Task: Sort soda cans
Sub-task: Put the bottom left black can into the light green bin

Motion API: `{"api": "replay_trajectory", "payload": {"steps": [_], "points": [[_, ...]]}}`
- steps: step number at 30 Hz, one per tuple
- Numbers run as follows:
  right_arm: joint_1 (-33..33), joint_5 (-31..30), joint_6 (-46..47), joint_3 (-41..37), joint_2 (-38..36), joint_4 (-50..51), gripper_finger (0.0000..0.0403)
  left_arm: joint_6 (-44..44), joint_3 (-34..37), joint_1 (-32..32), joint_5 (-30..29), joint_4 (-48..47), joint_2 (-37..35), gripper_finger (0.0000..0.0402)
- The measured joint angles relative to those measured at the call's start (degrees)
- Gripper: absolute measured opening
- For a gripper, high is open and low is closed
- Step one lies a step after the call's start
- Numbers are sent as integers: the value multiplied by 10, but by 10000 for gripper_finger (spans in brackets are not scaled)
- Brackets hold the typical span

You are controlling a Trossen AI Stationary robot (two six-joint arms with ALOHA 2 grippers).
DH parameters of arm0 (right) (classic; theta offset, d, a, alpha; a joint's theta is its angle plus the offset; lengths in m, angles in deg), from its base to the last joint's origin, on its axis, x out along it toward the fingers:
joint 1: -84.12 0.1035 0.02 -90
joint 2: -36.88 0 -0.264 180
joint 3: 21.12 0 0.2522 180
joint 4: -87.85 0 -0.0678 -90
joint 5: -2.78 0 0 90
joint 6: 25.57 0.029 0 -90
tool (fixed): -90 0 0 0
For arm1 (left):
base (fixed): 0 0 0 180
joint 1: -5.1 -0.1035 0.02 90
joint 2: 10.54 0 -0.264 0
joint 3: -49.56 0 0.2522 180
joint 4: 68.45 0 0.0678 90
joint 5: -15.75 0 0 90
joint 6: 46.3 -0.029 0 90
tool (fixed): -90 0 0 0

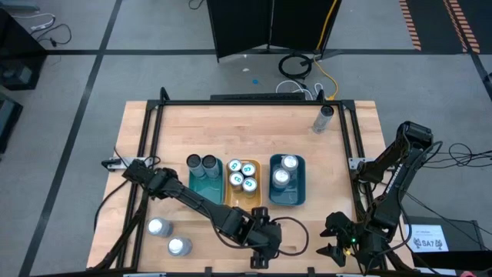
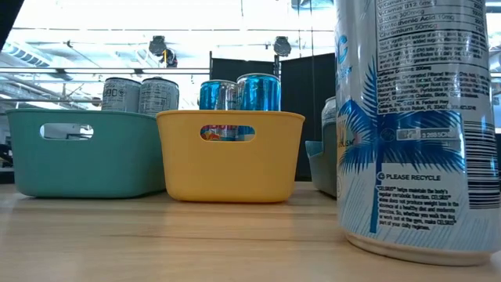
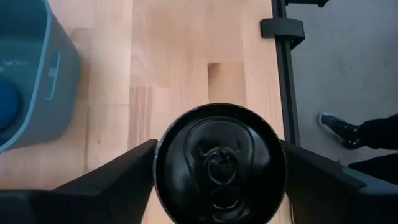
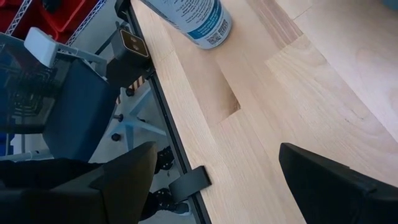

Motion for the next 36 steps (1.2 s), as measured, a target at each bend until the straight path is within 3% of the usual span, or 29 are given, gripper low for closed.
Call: {"api": "replay_trajectory", "payload": {"steps": [5, 12, 20, 24, 30, 36], "points": [[0, -1, 0, 0, 0, 0, 331, 4, 0, -1, 1, -1, 0, 289], [0, -1, 0, 0, 0, 0, 331, 4, 0, -3, 2, -13, -8, 284], [0, -1, 0, 0, 0, -1, 331, 68, 0, -15, -32, -97, -83, 284], [0, -2, 0, 0, 0, 0, 331, 118, 0, -11, -74, -148, -131, 284], [-1, -3, 0, 0, 0, 3, 331, 290, 1, 17, -248, -354, -183, 284], [-5, -3, 1, 0, 0, 7, 331, 368, 120, 32, -274, -342, -248, 284]]}}
